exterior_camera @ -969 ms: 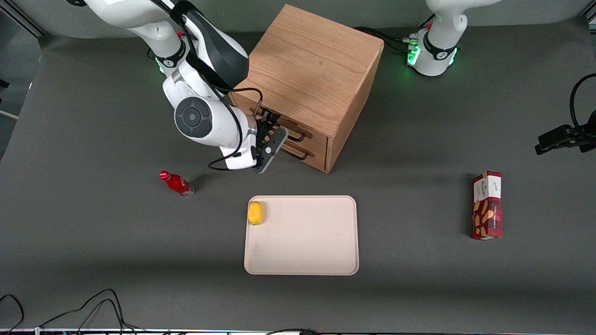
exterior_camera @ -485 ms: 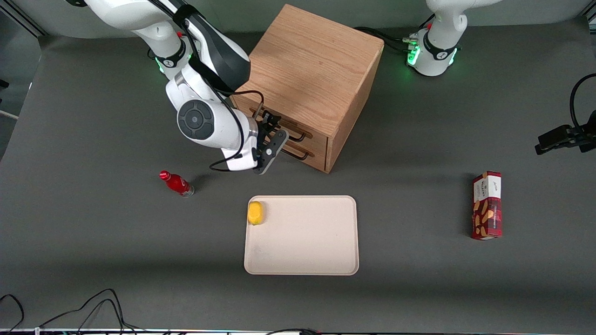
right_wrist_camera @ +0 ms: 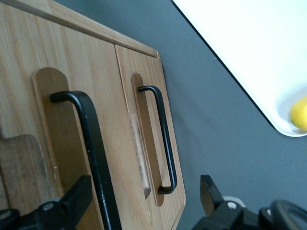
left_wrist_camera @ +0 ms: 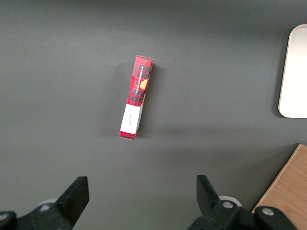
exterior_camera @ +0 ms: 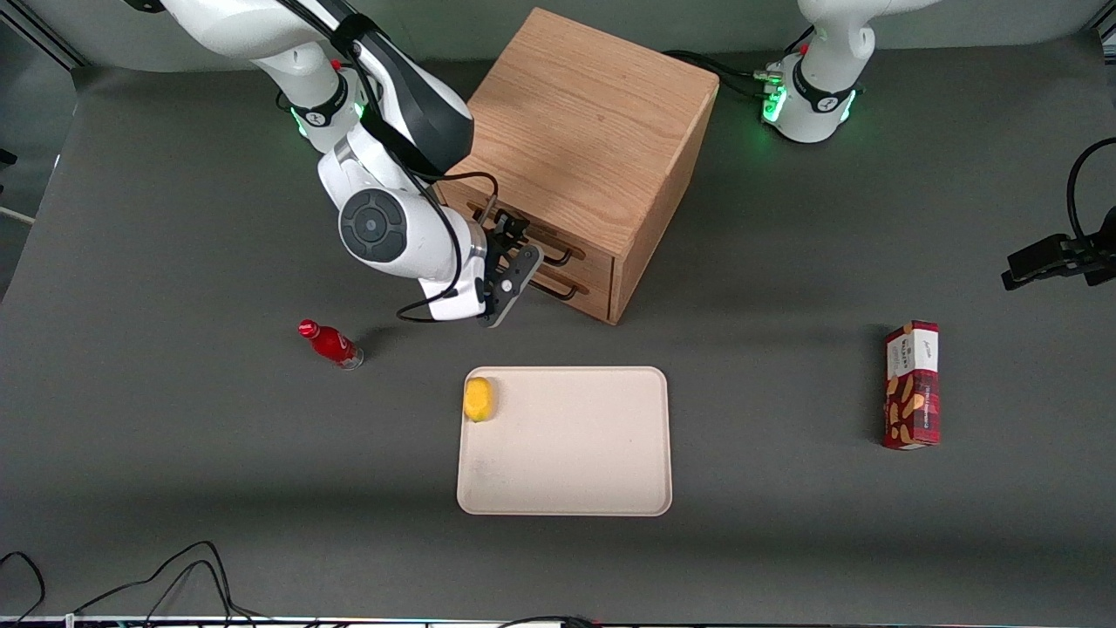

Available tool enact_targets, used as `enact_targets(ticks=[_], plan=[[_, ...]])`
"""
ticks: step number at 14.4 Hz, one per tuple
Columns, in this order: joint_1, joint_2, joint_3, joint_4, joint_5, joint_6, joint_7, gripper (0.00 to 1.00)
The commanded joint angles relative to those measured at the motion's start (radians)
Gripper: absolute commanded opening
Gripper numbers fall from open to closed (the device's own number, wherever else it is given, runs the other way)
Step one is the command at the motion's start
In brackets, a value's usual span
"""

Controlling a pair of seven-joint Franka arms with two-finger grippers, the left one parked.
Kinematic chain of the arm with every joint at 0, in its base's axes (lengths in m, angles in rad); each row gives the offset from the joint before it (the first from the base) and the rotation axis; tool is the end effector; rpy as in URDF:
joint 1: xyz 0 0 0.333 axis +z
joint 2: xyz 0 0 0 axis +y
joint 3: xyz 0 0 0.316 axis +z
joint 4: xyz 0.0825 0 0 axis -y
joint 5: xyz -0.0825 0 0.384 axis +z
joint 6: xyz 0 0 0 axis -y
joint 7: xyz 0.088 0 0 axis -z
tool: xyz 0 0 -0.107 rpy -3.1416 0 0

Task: Open upper drawer

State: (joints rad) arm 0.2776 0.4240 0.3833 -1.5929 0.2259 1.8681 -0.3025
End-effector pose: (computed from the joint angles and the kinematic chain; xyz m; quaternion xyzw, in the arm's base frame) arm 0.5273 0.3931 0.3987 -0.8917 -0.4098 0.0918 0.1691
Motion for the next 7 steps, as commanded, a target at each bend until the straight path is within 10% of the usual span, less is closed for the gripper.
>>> enact_targets(ticks=[1, 7], plan=[[0.008, -0.001, -0.003, -0.016, -0.007, 0.037, -0.024, 1.00], [0.008, 0.016, -0.003, -0.032, -0.031, 0.083, -0.046, 1.00]])
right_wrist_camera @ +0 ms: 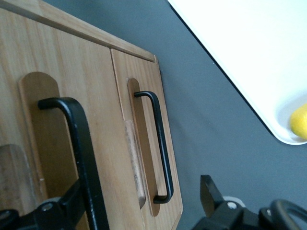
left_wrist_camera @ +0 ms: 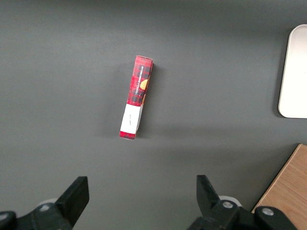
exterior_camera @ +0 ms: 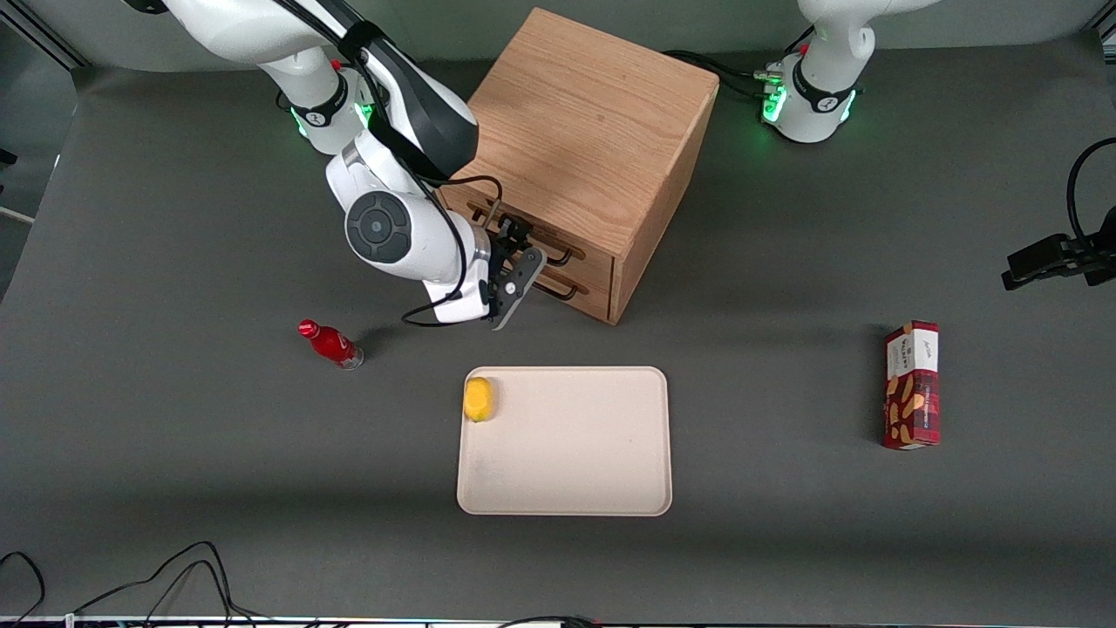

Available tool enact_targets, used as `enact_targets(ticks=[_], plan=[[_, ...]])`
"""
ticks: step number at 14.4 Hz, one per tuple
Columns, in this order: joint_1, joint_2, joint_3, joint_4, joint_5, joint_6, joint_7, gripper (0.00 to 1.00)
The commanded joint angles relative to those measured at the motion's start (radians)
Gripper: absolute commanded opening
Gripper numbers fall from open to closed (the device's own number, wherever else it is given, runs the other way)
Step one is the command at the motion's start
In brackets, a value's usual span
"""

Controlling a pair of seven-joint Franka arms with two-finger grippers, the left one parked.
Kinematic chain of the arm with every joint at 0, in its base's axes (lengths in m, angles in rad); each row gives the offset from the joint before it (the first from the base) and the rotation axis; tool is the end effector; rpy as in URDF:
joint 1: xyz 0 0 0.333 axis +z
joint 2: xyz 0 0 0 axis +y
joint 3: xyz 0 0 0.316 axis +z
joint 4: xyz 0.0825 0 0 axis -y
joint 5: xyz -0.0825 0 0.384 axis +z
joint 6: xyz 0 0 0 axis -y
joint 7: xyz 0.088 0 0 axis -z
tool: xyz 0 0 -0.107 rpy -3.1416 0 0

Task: Open upper drawer

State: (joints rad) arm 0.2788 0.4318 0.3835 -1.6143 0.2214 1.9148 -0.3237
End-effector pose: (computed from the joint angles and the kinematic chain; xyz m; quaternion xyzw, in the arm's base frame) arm 0.5284 0.3942 0.3873 -0.8896 -0.4164 0.0813 0.1692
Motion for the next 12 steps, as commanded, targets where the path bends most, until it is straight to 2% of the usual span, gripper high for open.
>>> enact_targets(ticks=[1, 12], plan=[[0.006, 0.011, -0.005, -0.010, -0.027, 0.041, -0.024, 1.00], [-0.007, 0.031, -0.005, 0.001, -0.059, 0.064, -0.058, 1.00]])
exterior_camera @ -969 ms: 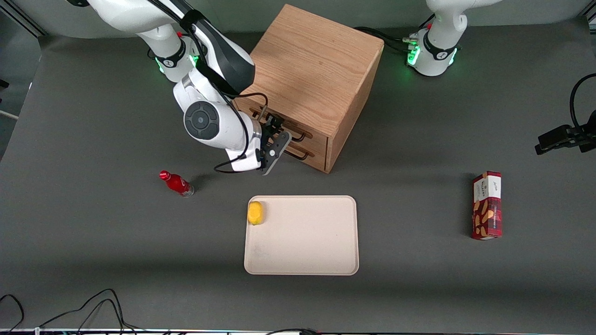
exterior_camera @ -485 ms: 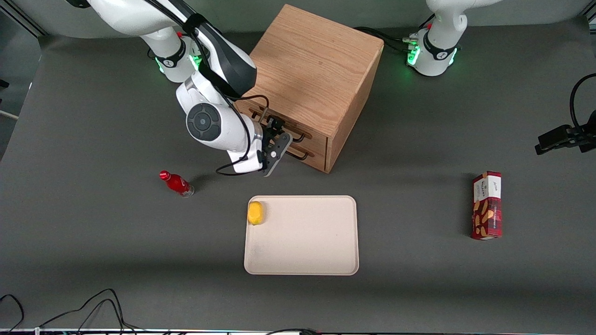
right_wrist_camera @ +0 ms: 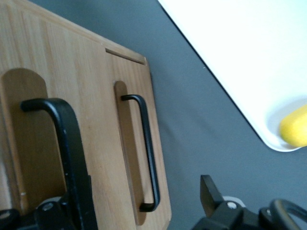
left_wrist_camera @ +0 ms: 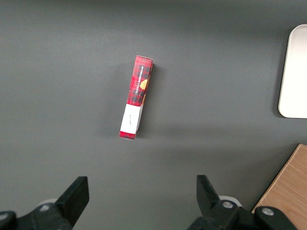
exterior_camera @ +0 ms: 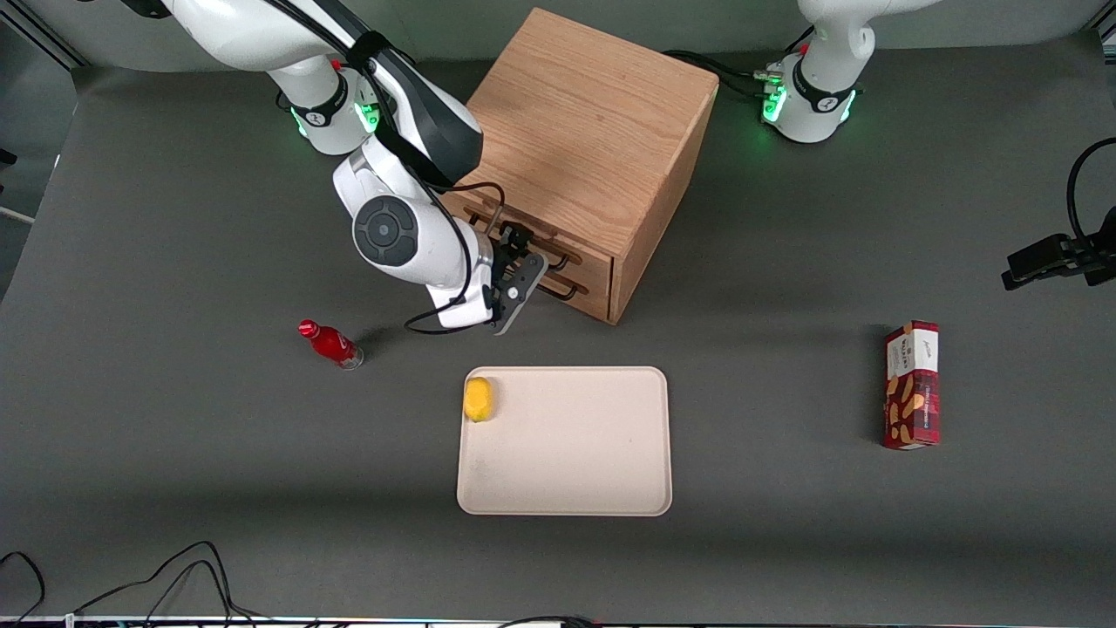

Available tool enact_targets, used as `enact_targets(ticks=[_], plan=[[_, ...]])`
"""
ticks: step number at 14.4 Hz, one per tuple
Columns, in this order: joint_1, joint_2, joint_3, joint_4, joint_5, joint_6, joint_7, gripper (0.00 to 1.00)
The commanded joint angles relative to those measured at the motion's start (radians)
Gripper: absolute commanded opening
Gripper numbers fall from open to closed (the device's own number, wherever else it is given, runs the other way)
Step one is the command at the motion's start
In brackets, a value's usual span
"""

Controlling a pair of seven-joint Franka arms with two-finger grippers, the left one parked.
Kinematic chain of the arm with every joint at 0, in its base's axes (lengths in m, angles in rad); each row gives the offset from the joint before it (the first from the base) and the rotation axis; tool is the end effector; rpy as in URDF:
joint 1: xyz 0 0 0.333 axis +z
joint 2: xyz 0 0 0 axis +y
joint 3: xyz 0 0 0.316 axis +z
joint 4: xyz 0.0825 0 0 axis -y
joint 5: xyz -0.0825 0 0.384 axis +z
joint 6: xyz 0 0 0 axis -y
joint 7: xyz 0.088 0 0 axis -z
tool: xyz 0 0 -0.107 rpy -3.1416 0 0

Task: Open upper drawer
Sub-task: 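Pull the upper drawer handle outward with the right gripper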

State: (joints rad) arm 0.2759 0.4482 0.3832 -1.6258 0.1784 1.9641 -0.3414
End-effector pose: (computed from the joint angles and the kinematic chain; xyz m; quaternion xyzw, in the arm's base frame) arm 0.5349 0.3915 0.3744 -0.8885 -0.4274 0.0657 0.1537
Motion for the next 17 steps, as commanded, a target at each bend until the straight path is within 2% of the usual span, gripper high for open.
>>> enact_targets(ticks=[1, 17], plan=[[-0.007, 0.021, -0.006, 0.018, -0.016, 0.013, -0.042, 1.00], [-0.026, 0.064, -0.021, 0.096, -0.016, 0.004, -0.123, 1.00]])
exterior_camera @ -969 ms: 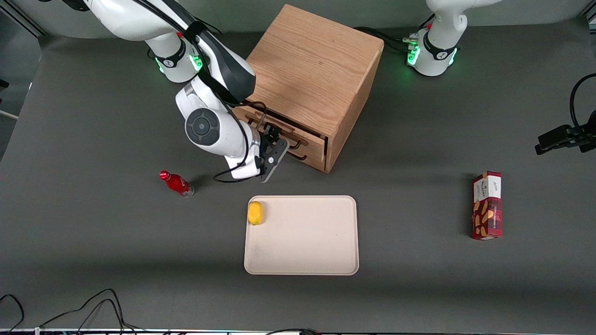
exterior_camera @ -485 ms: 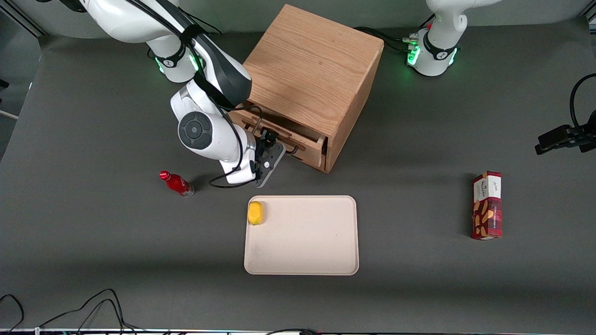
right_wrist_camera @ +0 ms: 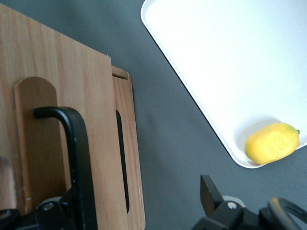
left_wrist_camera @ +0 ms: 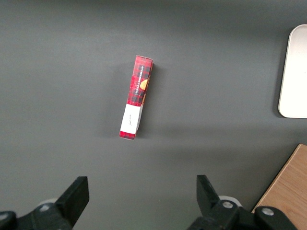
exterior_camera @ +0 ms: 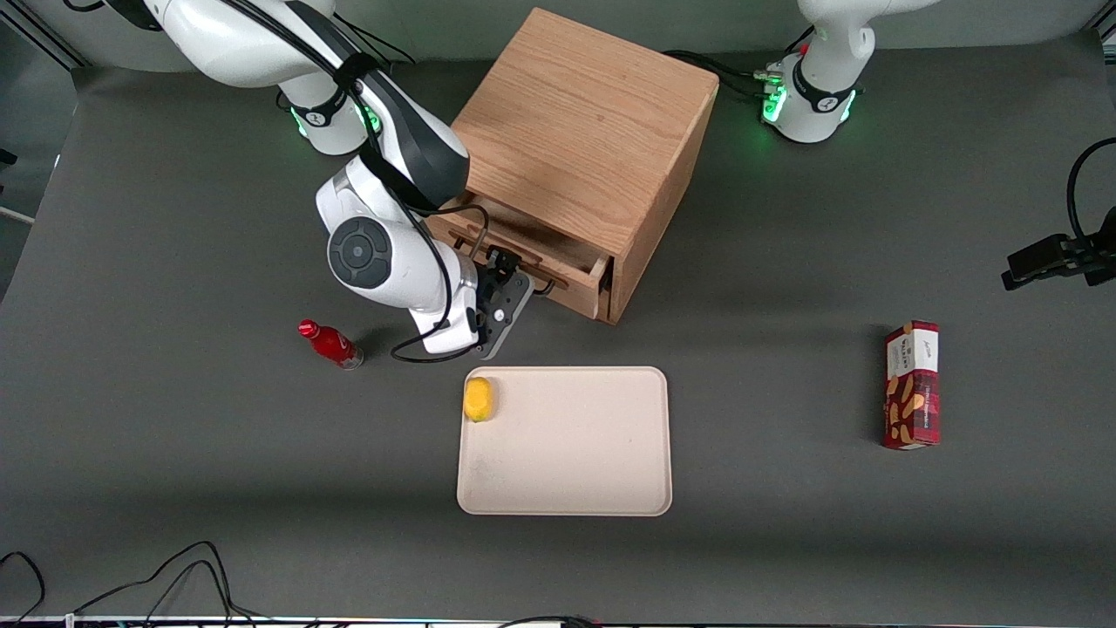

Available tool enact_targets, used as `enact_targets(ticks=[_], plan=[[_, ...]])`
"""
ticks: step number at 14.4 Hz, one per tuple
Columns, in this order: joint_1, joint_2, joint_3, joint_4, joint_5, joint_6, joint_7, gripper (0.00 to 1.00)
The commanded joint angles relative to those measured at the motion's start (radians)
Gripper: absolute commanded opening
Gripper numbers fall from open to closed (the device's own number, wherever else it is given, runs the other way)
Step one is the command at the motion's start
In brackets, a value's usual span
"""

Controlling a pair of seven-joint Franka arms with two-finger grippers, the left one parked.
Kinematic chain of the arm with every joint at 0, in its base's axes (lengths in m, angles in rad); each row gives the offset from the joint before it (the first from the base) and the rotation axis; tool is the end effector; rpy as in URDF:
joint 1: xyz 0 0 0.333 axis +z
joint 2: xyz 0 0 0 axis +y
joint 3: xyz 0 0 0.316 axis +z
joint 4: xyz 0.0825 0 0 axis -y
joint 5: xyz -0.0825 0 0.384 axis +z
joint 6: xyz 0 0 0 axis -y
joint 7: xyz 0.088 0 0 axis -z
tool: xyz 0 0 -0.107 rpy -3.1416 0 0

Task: Open upper drawer
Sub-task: 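Pull the upper drawer handle outward with the right gripper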

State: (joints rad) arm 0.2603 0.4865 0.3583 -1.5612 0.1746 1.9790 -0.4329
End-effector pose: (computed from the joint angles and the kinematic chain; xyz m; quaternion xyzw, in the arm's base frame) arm 0.5665 0.3755 0.3782 -0.8790 -0.4482 0.0356 0.1587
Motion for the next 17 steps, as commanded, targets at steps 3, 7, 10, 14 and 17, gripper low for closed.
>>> enact_targets(ticks=[3, 7, 10, 14, 17], plan=[[-0.023, 0.026, 0.004, 0.032, -0.012, -0.012, -0.067, 1.00], [-0.044, 0.034, 0.004, 0.039, -0.015, -0.035, -0.075, 1.00], [-0.053, 0.064, 0.004, 0.084, -0.021, -0.072, -0.078, 1.00], [-0.056, 0.083, 0.001, 0.107, -0.023, -0.088, -0.076, 1.00], [-0.056, 0.084, -0.012, 0.118, -0.021, -0.089, -0.076, 1.00]])
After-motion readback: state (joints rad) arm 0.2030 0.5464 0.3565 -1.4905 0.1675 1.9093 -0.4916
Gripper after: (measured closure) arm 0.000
